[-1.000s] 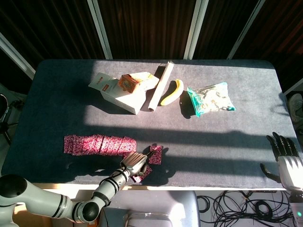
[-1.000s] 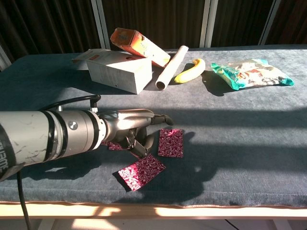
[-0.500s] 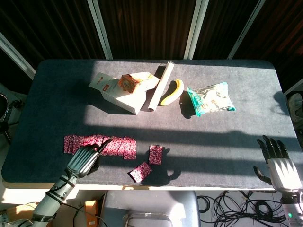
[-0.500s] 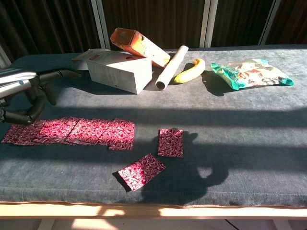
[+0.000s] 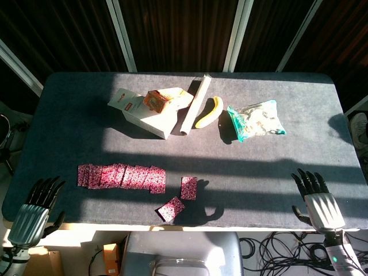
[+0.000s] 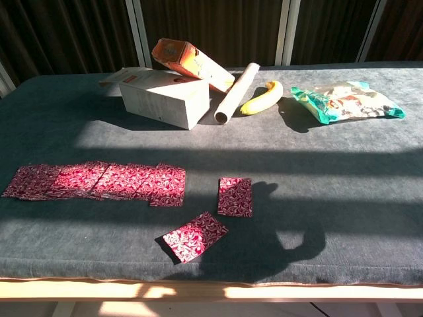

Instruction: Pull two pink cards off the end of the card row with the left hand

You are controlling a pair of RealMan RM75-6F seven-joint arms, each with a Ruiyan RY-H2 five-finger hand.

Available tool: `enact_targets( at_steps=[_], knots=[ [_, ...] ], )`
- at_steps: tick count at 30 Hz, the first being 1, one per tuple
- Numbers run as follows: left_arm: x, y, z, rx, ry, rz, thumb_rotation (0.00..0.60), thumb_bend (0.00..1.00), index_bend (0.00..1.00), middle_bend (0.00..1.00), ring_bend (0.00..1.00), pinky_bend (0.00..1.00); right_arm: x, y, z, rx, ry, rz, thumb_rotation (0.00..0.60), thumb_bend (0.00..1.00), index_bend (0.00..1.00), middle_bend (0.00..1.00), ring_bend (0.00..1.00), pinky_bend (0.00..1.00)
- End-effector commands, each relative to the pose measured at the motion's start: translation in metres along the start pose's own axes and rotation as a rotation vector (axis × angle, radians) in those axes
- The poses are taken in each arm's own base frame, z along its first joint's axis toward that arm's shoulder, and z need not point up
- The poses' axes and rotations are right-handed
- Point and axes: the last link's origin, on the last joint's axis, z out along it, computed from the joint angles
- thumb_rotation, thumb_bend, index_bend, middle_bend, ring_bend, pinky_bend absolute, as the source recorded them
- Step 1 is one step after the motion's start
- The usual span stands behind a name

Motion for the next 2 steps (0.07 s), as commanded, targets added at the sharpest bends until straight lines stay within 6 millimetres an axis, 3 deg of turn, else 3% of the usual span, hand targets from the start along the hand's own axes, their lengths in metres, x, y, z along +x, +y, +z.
enact_targets(
  at_steps=[1,2],
  knots=[
    [0.0006,-0.0047,-0.008,0.002,-0.007,-0.009,0.6,0.39,0.0,0.0,0.0,0.0,-0.0003,0.0,-0.0001,-0.001,-0.001,-0.001,0.6,0.25,0.0,0.0,0.0,0.0],
    [0.0006,-0.0049,-0.0085,0.0,-0.008,-0.009,0.6,0.39,0.0,0.0,0.0,0.0,-0.0004,0.0001,-0.0001,-0.002,-0.001,-0.002,0.6,0.25,0.0,0.0,0.0,0.0]
  ],
)
